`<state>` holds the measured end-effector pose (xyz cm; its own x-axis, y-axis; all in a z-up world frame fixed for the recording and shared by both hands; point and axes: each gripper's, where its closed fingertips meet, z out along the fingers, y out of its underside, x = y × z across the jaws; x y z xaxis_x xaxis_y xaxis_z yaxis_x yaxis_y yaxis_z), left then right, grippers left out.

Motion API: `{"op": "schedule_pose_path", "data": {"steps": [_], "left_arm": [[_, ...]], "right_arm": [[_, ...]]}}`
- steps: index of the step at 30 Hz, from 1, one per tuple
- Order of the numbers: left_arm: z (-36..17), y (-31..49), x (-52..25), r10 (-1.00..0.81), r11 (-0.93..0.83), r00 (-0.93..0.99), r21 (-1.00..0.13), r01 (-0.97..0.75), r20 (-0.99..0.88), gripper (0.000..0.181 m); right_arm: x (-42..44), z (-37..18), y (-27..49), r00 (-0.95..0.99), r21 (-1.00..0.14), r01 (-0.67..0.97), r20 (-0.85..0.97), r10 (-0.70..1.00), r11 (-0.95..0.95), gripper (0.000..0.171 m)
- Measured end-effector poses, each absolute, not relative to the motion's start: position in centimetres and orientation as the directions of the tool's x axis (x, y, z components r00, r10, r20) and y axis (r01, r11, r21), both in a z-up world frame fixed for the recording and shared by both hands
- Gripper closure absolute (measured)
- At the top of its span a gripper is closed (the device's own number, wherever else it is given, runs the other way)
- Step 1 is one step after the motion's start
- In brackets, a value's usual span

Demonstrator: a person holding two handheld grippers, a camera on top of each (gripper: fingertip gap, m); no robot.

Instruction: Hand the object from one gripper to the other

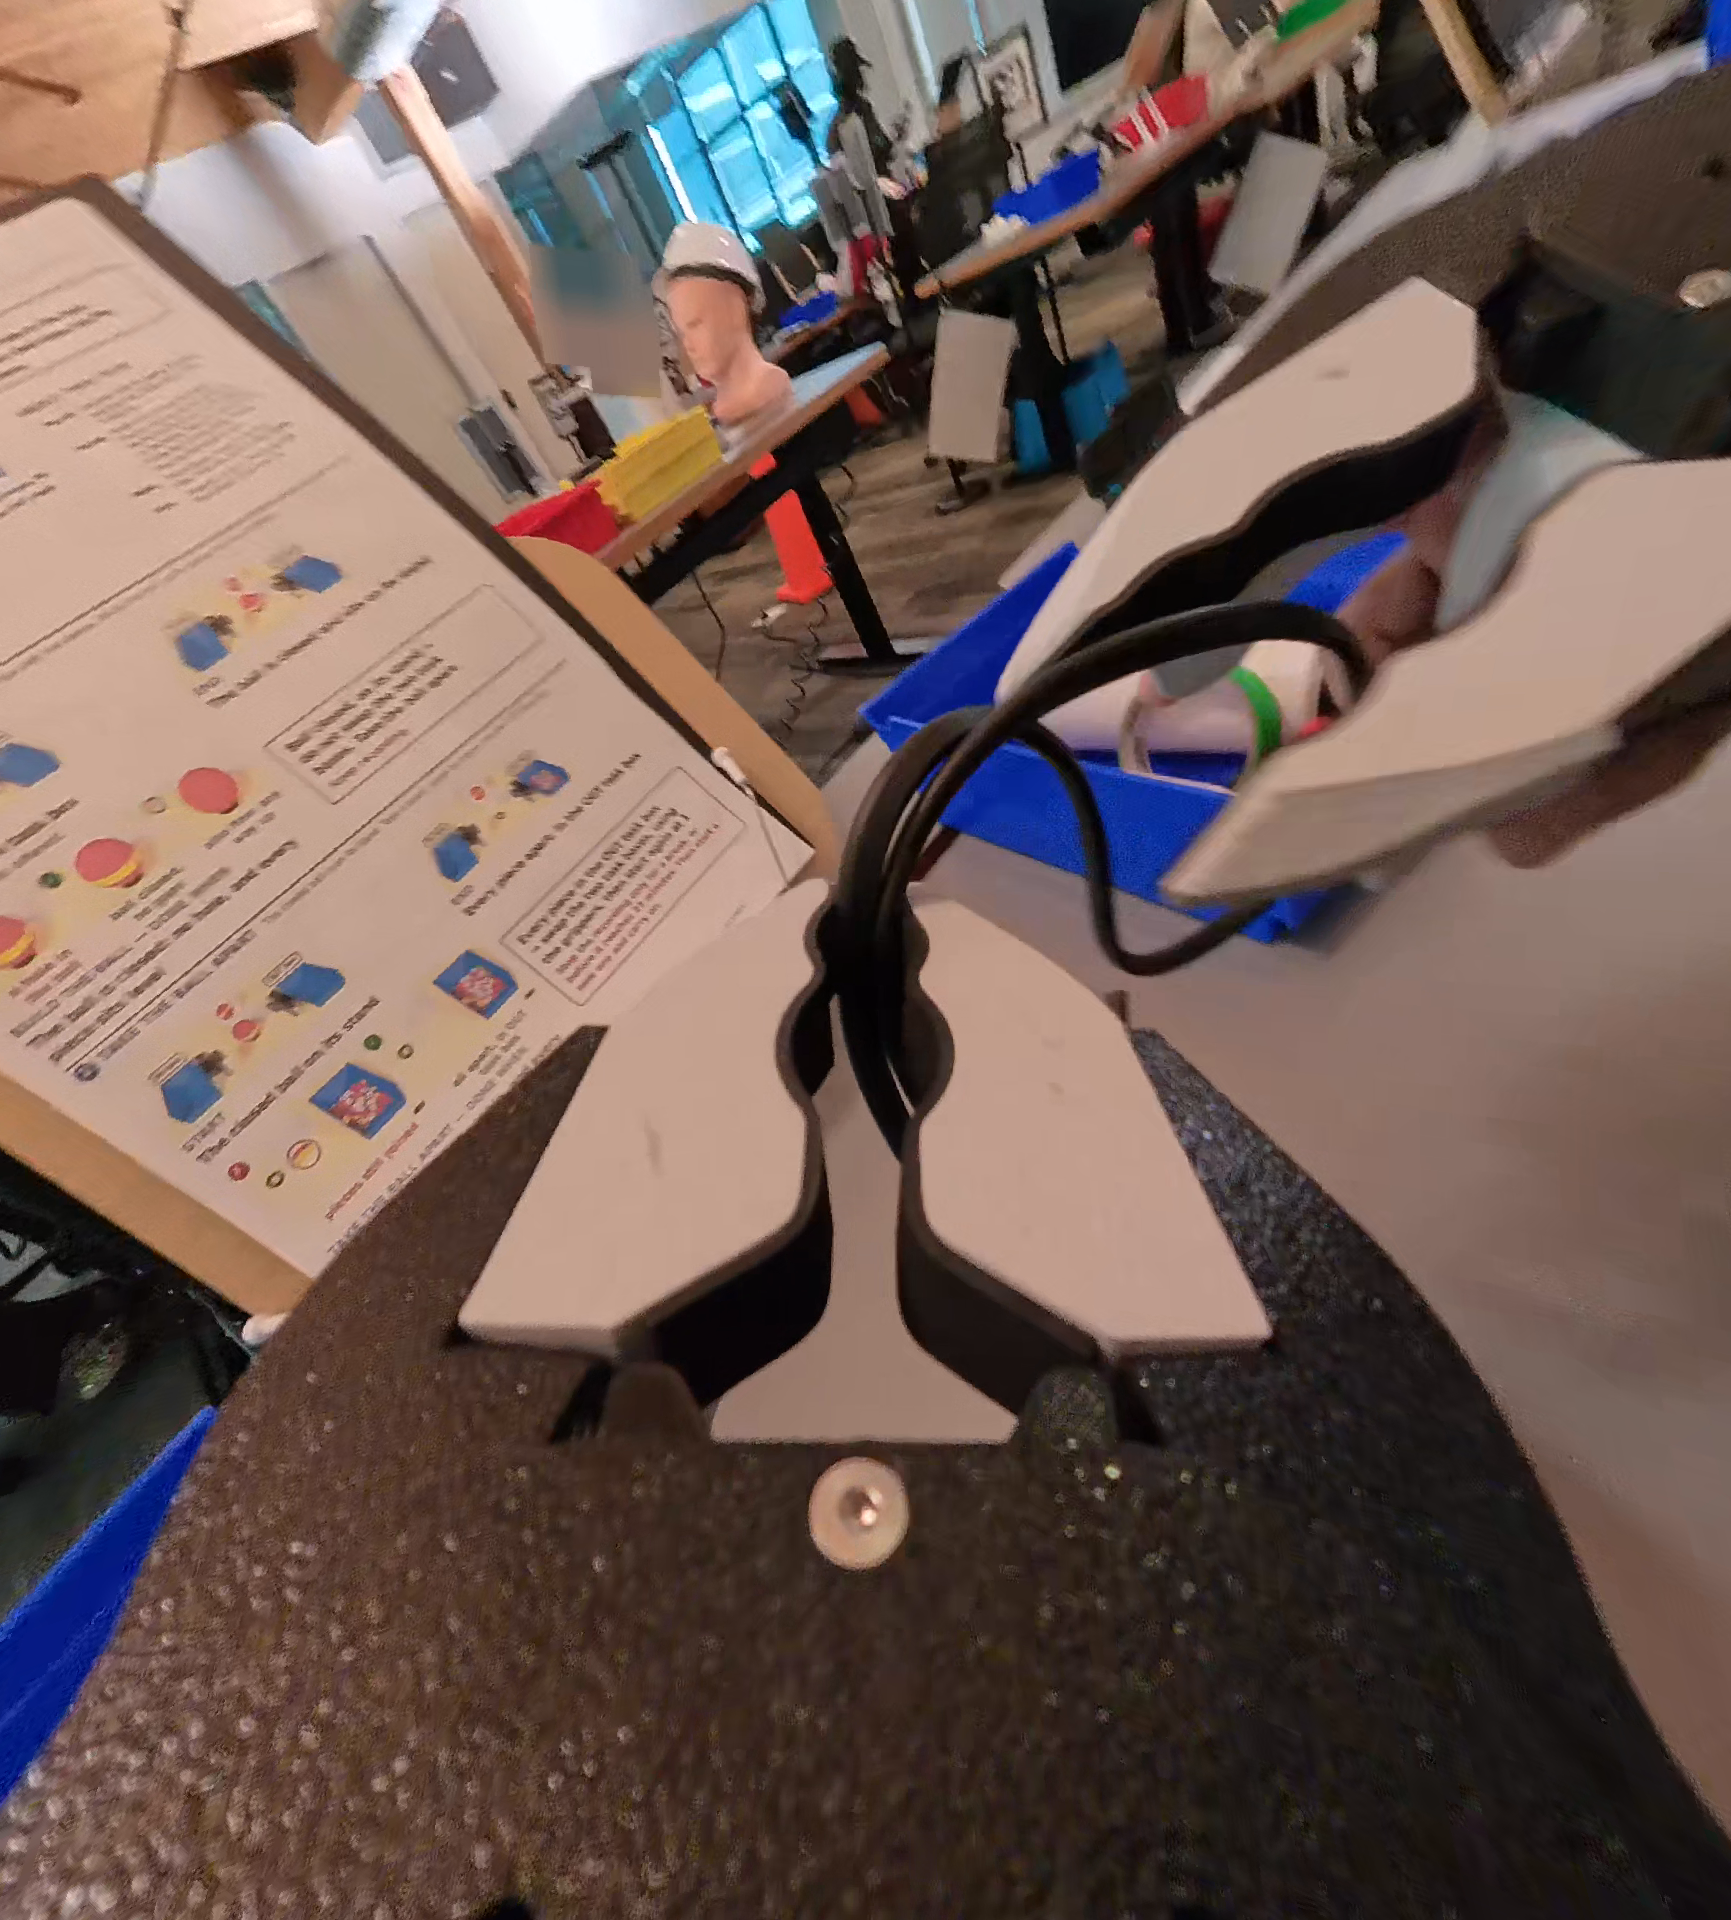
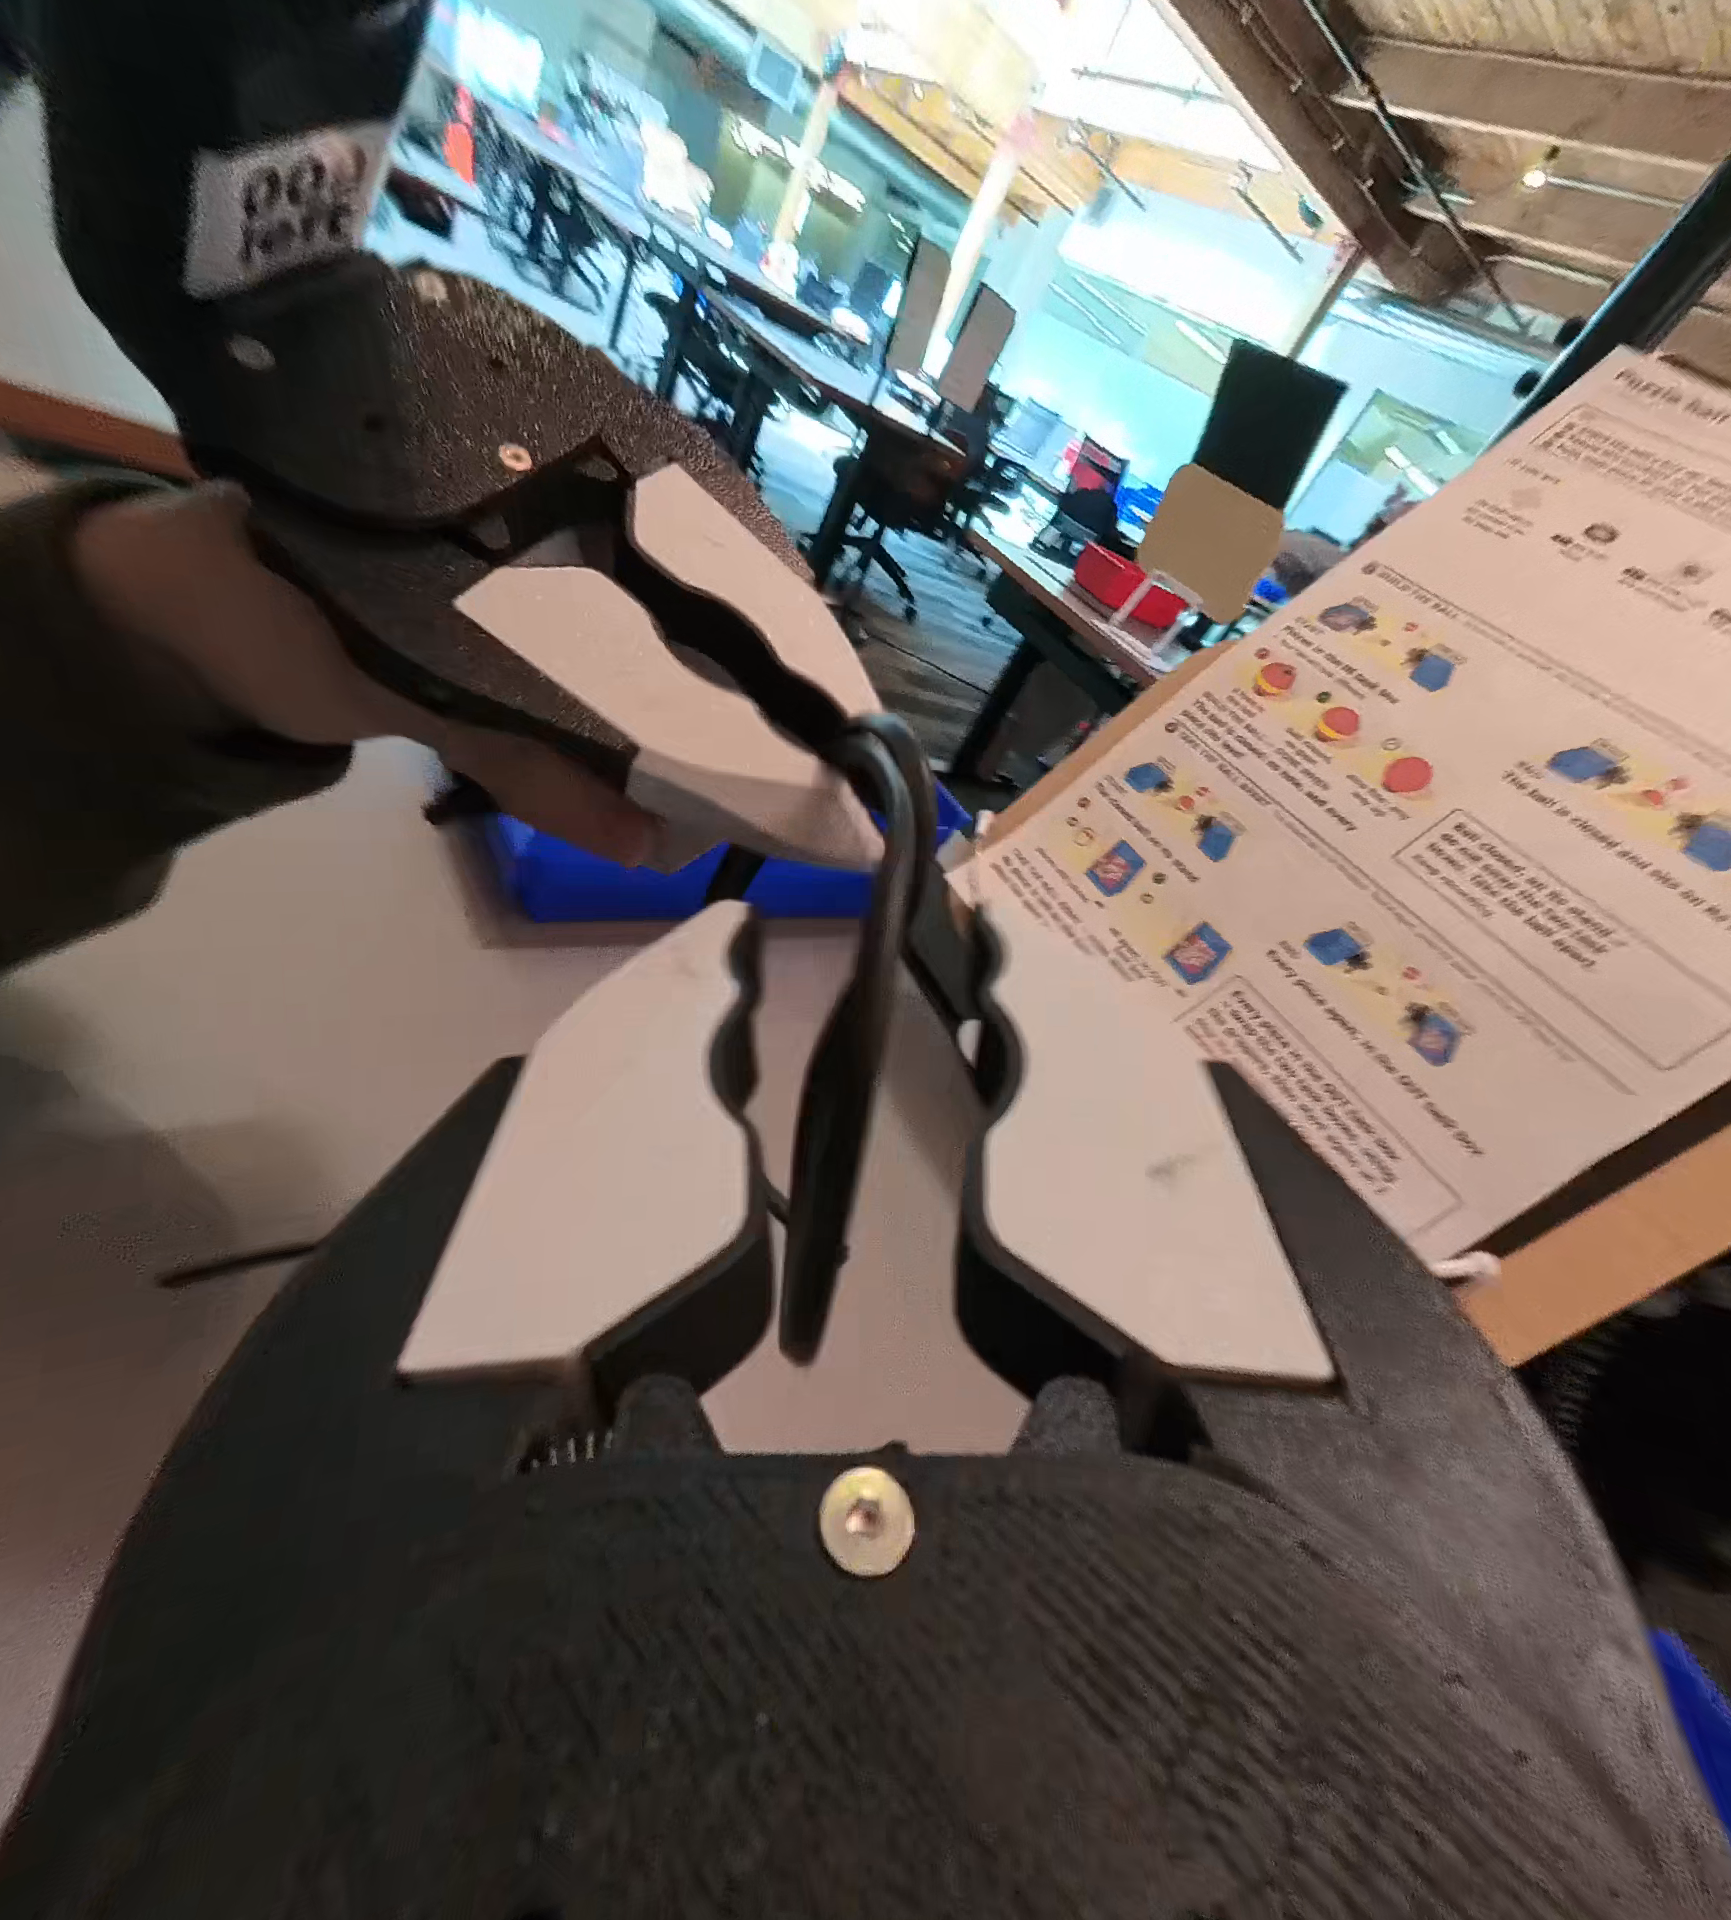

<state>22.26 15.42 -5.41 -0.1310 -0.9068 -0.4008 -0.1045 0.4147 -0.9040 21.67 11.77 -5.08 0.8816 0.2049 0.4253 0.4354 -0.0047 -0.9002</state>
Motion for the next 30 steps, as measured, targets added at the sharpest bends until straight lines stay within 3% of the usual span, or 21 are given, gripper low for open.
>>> {"op": "schedule_pose_path", "data": {"steps": [1,6,11,16,23,26,30], "left_arm": [[-4.9,15.9,22.0,-0.920,0.385,-0.118,-0.919,-0.080,-0.375,0.174],[-2.0,15.7,20.0,-0.952,0.163,-0.245,-0.982,0.092,-0.181,0.174],[-0.3,13.0,17.7,-0.871,0.090,-0.454,-0.970,0.228,-0.188,0.174],[-0.1,10.3,16.6,-0.761,0.017,-0.619,-0.960,0.280,-0.194,0.173],[-0.4,9.9,16.5,-0.737,0.026,-0.636,-0.951,0.310,-0.228,0.174],[-0.3,10.0,16.5,-0.733,0.009,-0.646,-0.952,0.307,-0.215,0.173],[-0.5,9.6,16.5,-0.721,0.026,-0.652,-0.950,0.311,-0.234,0.173]], "right_arm": [[21.9,-4.9,11.5,0.899,-0.922,0.388,0.378,0.222,0.000,0.120],[23.9,-5.8,10.0,0.933,-0.997,0.076,0.062,0.353,-0.025,0.084],[22.9,-4.9,9.7,0.844,-0.985,-0.170,-0.128,0.521,0.034,0.090],[18.1,-6.3,10.9,0.721,-0.982,-0.177,-0.179,0.669,-0.072,0.096],[14.1,-4.9,10.8,0.587,-0.963,-0.259,-0.223,0.779,-0.080,0.116],[14.6,-4.9,11.3,0.595,-0.952,-0.293,-0.251,0.763,-0.085,0.139],[14.7,-5.8,11.9,0.615,-0.956,-0.272,-0.259,0.745,-0.108,0.130]]}}
